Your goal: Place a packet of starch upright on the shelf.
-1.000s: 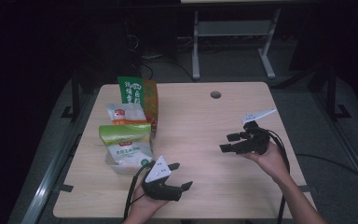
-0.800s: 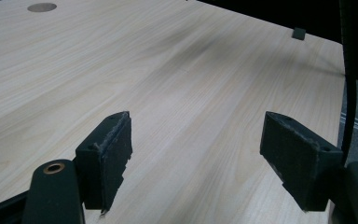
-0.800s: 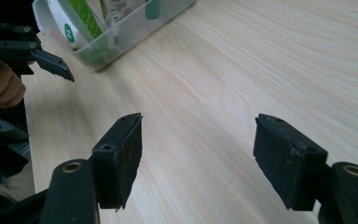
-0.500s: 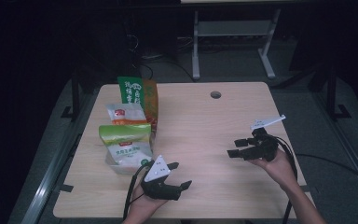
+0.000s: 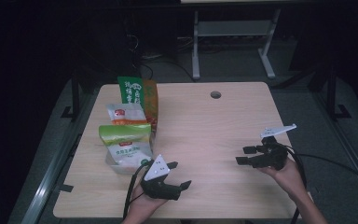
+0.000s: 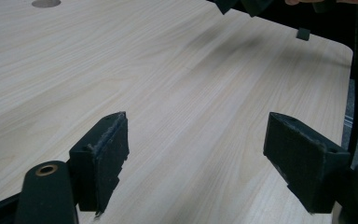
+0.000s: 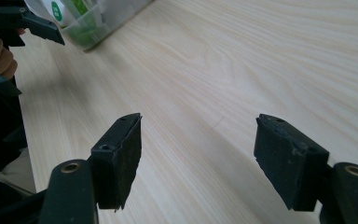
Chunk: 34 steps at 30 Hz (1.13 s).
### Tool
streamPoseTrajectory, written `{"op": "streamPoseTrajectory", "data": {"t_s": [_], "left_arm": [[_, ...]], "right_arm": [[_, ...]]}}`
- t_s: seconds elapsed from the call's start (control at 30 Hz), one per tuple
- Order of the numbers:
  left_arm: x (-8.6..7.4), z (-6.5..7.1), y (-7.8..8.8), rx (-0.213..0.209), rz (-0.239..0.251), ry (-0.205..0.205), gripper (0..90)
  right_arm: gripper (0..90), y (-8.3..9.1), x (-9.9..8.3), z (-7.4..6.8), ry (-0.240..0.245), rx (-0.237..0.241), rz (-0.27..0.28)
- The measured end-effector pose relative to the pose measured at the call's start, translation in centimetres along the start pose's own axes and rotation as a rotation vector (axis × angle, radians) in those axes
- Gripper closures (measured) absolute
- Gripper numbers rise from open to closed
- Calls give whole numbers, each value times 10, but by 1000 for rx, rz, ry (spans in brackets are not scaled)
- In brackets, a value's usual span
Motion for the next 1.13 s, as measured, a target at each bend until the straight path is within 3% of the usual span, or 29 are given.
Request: {"op": "streamPoseTrajectory", "data": {"t_s": [0.43, 1.13], "left_arm": [[-1, -1, -1, 3, -11, -4, 194], [-1, 0, 0, 0, -9, -11, 194]], "right_arm": [[308, 15, -28, 6, -31, -19, 12], [290, 34, -64, -4, -46, -34, 24]]}}
Point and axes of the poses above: each handheld gripper's, and its own axes: y roughly backward along the jaws, x roughly out of its top, z roughly to its right, the point moved 5 cm from there along -y, roughly forward along the jaws, and after that the axes turned 11 degrees about -x, right-handed, at the moved point
